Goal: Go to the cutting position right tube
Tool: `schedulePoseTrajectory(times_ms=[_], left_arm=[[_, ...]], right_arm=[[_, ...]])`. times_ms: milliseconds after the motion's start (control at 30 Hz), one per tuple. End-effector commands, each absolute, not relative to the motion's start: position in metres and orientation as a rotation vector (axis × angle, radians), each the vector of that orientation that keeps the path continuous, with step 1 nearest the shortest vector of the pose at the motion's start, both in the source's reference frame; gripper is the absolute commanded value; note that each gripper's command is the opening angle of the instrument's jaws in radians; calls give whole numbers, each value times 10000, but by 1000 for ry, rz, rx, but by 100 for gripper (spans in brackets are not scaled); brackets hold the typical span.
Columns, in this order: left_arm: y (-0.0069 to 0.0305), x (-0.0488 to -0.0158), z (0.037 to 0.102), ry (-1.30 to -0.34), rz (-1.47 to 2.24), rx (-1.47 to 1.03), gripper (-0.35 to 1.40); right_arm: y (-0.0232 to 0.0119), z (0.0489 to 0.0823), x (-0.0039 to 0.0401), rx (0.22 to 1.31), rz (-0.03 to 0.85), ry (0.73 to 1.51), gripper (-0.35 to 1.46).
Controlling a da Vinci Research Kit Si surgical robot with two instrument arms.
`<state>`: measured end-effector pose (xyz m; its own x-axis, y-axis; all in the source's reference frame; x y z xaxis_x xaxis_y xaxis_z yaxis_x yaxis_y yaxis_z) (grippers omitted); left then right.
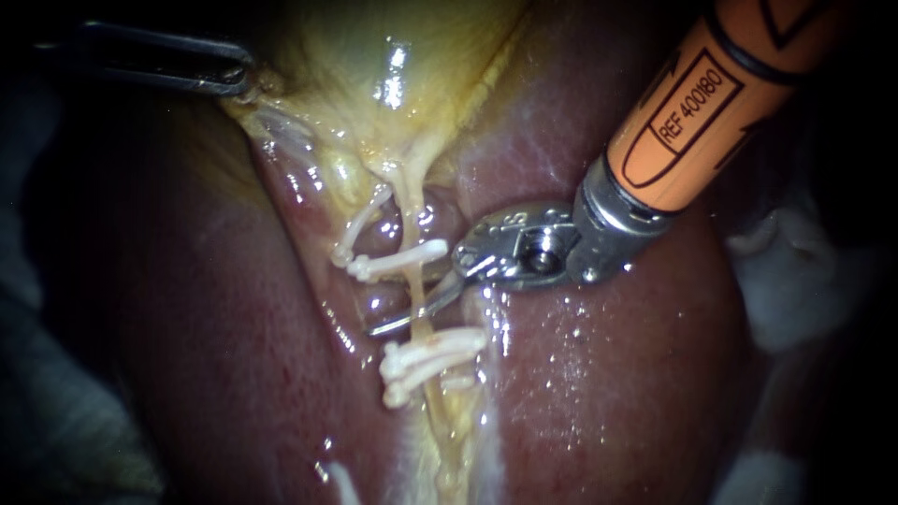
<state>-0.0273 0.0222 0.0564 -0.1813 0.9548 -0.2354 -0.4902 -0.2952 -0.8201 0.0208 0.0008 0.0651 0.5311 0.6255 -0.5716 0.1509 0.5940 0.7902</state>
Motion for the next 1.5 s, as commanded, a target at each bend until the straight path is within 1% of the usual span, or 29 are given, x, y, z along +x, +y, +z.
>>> schedulePoseTrajectory(times_ms=[33,167,500,767,1067,1267,1500], left_arm=[[222,-274,564,-726,1701,-926,-35],[222,-274,564,-726,1701,-926,-35],[222,-274,564,-726,1701,-926,-35],[222,-274,564,-726,1701,-926,-35],[222,-273,564,-726,1701,-926,-35],[222,-273,563,-726,1701,-926,-35],[222,-273,563,-727,1701,-926,-35]], right_arm=[[7,653,208,916,337,997,107],[6,660,207,908,336,988,110],[3,695,196,869,328,939,112],[17,709,168,832,334,903,113],[33,712,127,820,340,897,113],[39,706,120,823,344,898,113],[37,703,116,825,341,899,113]])
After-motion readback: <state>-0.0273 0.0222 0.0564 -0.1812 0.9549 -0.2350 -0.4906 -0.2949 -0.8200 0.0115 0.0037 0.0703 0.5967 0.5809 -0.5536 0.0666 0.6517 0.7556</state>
